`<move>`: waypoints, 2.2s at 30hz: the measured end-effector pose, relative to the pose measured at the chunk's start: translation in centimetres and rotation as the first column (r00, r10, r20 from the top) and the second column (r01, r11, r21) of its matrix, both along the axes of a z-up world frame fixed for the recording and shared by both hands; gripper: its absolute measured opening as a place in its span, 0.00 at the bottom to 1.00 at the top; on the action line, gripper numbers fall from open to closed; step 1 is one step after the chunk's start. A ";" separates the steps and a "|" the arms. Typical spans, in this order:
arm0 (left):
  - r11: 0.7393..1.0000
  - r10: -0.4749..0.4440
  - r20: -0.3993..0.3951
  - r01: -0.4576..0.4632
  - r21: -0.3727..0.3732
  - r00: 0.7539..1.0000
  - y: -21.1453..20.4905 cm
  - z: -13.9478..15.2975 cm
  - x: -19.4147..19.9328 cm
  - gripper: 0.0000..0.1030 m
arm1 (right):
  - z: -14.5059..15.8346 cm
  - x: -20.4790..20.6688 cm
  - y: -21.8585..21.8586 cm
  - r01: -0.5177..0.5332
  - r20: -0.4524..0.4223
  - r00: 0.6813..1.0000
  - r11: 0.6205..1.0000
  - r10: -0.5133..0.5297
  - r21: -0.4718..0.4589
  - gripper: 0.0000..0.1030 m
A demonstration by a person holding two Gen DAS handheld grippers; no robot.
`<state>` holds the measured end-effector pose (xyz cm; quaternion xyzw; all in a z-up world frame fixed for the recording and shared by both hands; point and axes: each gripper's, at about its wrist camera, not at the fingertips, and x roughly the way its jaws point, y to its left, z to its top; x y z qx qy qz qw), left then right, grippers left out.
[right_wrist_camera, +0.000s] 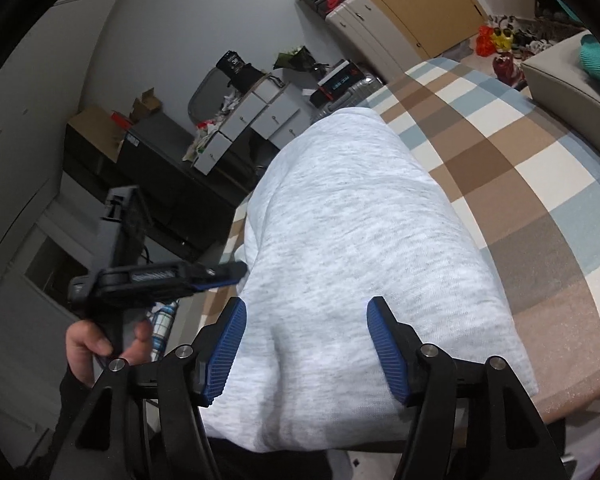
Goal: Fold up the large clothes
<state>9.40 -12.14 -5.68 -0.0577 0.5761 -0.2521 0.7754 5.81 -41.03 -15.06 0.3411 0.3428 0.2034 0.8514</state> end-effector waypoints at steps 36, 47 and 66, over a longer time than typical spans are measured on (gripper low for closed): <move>0.916 -0.049 -0.075 0.015 -0.400 0.996 6.5 -0.2 -1.2 0.07 | 0.8 -1.5 13.0 -0.247 -0.090 0.965 0.737 0.247 -0.628 0.28; 0.874 -0.079 -0.231 -0.044 -0.483 0.970 7.2 -3.8 0.2 0.60 | -2.7 -1.4 16.3 -0.384 -0.206 0.923 0.752 0.325 -0.535 0.00; 0.910 -0.173 -0.041 0.144 -0.389 0.984 2.4 3.9 -2.4 0.08 | 1.3 -4.5 0.2 -0.082 -0.102 0.992 0.991 0.071 -0.106 0.31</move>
